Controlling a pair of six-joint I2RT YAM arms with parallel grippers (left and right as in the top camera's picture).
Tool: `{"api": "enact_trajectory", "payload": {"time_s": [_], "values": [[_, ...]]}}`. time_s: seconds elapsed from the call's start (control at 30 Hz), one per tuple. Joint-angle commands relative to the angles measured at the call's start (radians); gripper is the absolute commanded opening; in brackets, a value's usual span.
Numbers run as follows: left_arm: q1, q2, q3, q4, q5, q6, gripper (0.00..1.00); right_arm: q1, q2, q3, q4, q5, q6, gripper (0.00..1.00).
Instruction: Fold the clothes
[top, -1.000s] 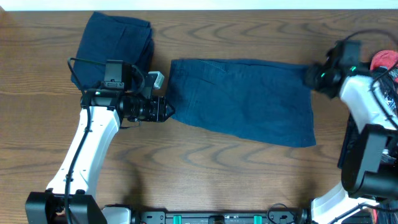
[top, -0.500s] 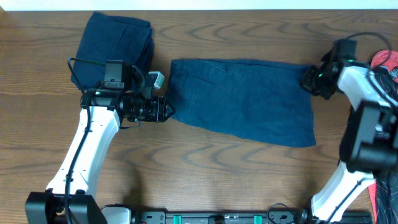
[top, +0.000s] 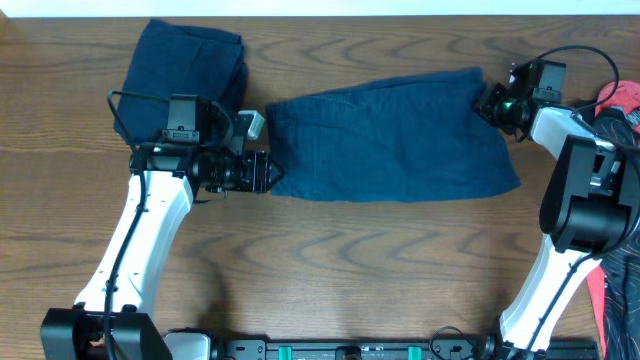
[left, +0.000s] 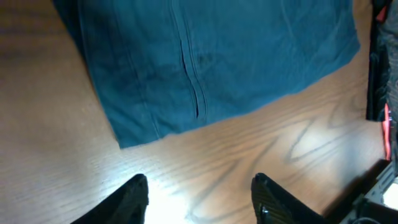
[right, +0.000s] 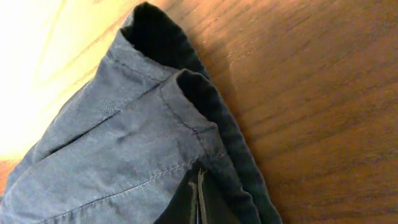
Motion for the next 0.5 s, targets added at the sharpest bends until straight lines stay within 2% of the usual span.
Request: {"api": "enact_trajectory", "payload": {"time_s": [0.0, 0.07, 0.17, 0.2, 0.47], "values": [[-0.003, -0.011, 0.007, 0.042, -0.062, -0.045, 0.64, -0.013, 0.024, -0.039, -0.058, -0.05, -0.052, 0.07], [-0.003, -0.005, 0.007, 0.092, -0.122, -0.076, 0.71, -0.027, -0.031, -0.039, -0.098, -0.051, -0.053, 0.14], [-0.003, 0.031, 0.021, 0.172, -0.127, -0.101, 0.75, -0.053, -0.13, -0.039, -0.158, -0.051, -0.069, 0.32], [-0.003, 0.051, 0.035, 0.179, -0.127, -0.1, 0.76, -0.061, -0.161, -0.039, -0.177, -0.051, -0.08, 0.35], [-0.003, 0.337, 0.295, 0.131, -0.135, -0.051, 0.78, -0.08, -0.403, -0.039, -0.327, -0.048, -0.131, 0.48]]}}
